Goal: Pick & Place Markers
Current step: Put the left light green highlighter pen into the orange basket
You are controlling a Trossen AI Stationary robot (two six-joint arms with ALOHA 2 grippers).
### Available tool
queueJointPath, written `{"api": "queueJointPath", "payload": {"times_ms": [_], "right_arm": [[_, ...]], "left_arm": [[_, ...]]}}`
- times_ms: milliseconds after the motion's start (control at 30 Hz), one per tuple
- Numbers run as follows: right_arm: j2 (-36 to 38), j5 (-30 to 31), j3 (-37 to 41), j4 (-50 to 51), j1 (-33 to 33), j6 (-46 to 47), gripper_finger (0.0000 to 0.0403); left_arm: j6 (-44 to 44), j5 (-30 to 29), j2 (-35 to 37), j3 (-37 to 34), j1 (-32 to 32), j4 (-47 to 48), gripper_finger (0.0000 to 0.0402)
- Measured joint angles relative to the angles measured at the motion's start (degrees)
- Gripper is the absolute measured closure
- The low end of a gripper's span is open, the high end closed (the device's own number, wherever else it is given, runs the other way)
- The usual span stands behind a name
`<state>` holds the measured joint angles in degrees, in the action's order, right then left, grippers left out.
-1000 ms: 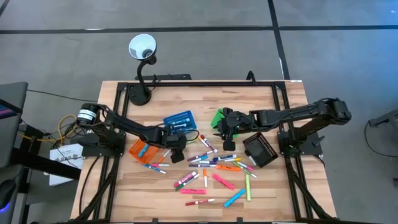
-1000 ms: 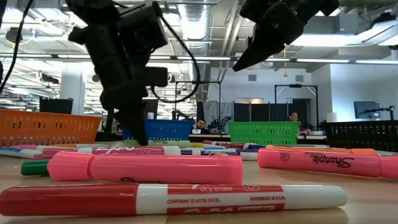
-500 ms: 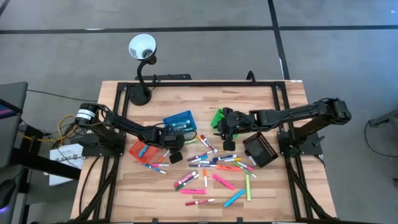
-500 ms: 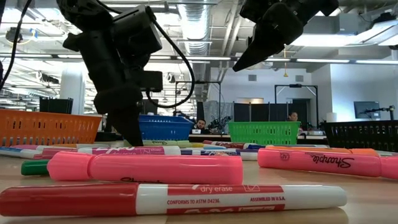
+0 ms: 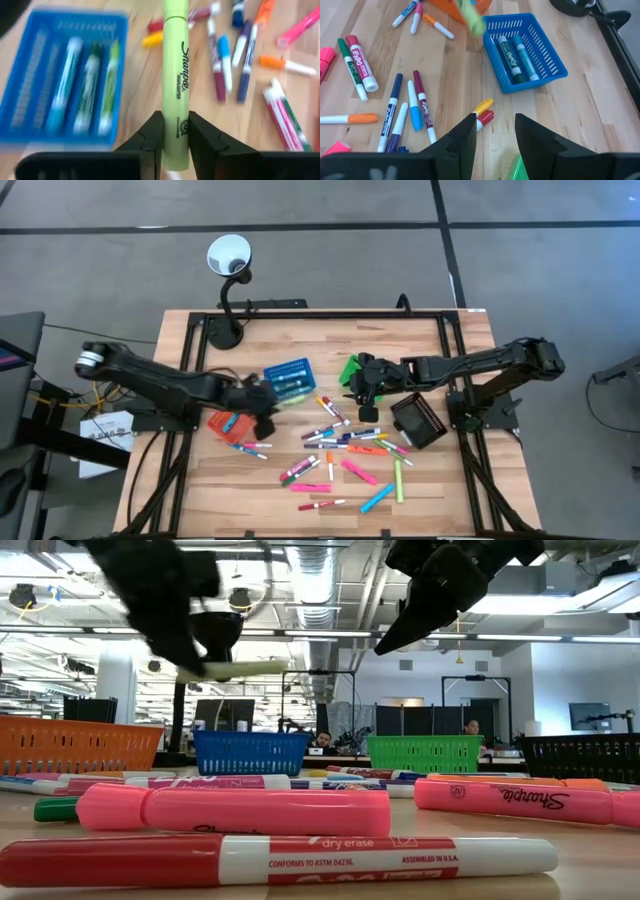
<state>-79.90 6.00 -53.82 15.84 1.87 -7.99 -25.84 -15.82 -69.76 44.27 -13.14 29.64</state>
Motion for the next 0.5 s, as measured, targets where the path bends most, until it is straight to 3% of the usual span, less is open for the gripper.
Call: {"api": "queueJointPath", "payload": {"times_ms": [233, 367, 500], "right_arm": [[0.00, -0.02, 0.00, 0.41, 0.00, 0.15, 0.0278], [0.00, -0.02, 0.00, 0.39, 0.00, 1.96, 0.0278], [0.00, -0.02, 0.00, 0.39, 0.00, 2.01, 0.0278]], "left_arm": [[-28.58, 2.03, 11.02, 0.00, -7.78, 28.48, 0.0336], [-42.37, 5.55, 12.01, -0.02, -14.43, 35.50, 0.0335], [-49.95, 5.79, 9.78, -1.59, -19.59, 35.83, 0.0334]]}}
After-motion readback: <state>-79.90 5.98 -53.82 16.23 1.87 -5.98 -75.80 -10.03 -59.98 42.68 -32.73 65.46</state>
